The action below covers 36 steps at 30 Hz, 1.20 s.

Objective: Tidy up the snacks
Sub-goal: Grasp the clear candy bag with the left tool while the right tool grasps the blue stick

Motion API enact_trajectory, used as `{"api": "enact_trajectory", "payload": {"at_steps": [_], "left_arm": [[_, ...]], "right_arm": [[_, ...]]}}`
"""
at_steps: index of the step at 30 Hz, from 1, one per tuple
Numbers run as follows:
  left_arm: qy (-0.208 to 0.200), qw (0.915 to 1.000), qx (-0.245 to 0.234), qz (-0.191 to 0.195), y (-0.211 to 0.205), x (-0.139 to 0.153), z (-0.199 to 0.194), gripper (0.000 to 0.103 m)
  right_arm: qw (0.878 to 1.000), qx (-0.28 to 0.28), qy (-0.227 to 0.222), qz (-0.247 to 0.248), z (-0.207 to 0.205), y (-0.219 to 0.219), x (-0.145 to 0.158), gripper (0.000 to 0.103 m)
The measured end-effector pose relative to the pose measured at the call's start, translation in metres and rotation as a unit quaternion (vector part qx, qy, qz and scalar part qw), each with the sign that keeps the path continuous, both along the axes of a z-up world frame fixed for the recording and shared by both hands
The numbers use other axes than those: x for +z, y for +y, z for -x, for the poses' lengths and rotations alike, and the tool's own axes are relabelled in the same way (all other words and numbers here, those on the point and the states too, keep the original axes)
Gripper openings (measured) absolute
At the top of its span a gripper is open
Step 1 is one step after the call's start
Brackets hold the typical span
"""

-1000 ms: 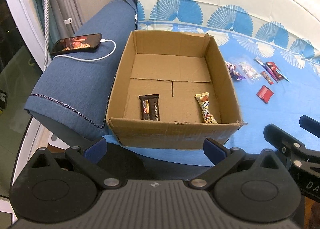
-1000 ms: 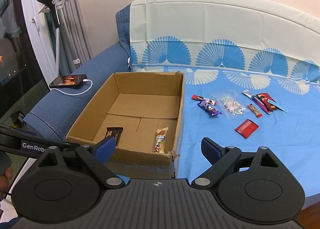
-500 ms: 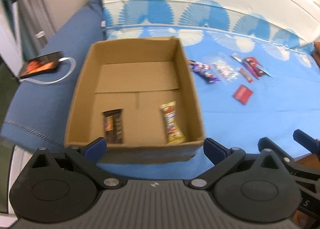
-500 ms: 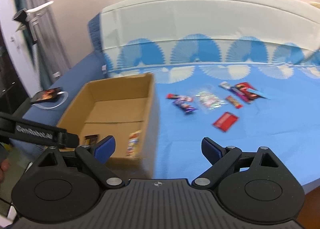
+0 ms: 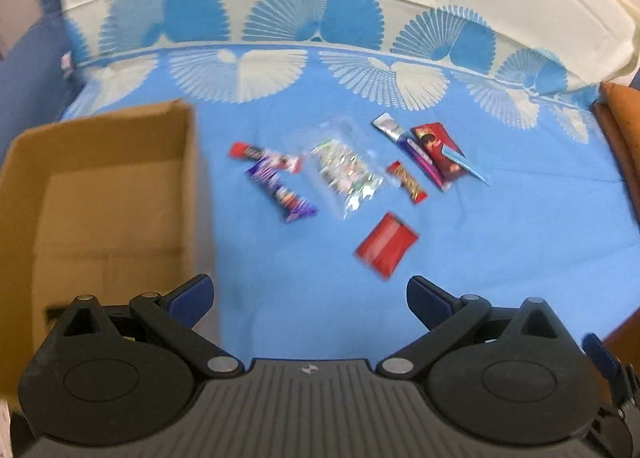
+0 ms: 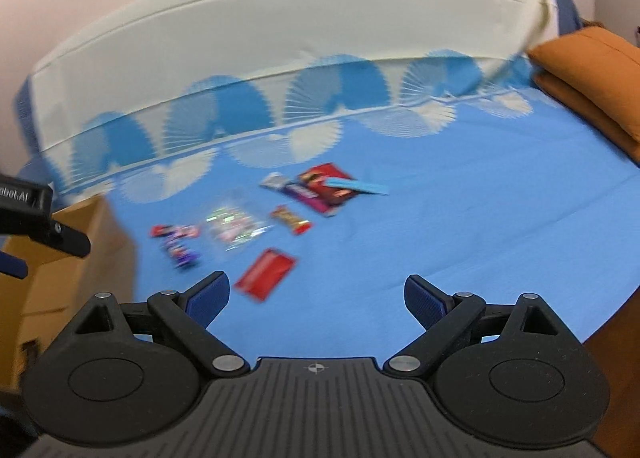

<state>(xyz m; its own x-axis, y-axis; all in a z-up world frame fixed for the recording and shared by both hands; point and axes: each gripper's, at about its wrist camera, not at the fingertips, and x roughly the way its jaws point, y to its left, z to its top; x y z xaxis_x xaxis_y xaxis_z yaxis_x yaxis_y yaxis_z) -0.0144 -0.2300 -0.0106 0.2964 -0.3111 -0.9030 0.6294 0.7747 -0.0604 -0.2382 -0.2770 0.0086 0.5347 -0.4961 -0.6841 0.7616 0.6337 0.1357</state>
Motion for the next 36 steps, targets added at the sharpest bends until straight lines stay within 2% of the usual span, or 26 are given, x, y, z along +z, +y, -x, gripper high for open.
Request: {"api": "enact_trajectory", "payload": {"at_steps": [5,10,16,21,22,25,30,36], "left_arm": [[0.042,0.9989,-0.010,-0.019,-0.087,-0.049,-0.038,0.103],[0.096,0.9945,0.004,-0.042,-0.145,-0.112,-0.075,0.103],[0.143,0.9854,0.065,-0.066,-0.168,-0.170,-0.118,0.103],[0.176,0.9767,0.098,-0.075,-0.171,-0.204,-0.151,0.103],[0.179,0.9747,0.110,-0.076,-0.171,-0.206,-0.156,0.103],[0.175,0.9724,0.133,-0.078,-0.177,-0.206,-0.164,0.103],[0.186,0.9612,0.164,-0.121,-0.193,-0.212,-0.174,0.103],[0.208,0.9522,0.174,-0.140,-0.205,-0.215,-0.189,0.103]], "right_arm": [[1.000,-0.018,0.023,0.005,-0.022,-0.074,-0.031,0.095],[0.998,-0.011,0.054,0.027,-0.056,-0.150,-0.074,0.097],[0.988,0.059,0.136,0.049,-0.117,-0.222,-0.139,0.097],[0.979,0.100,0.170,0.054,-0.155,-0.249,-0.182,0.099],[0.976,0.109,0.179,0.055,-0.160,-0.252,-0.188,0.103],[0.978,0.121,0.160,0.057,-0.165,-0.261,-0.195,0.103],[0.973,0.152,0.162,0.056,-0.175,-0.272,-0.195,0.103],[0.946,0.238,0.205,0.075,-0.191,-0.279,-0.190,0.103]]}}
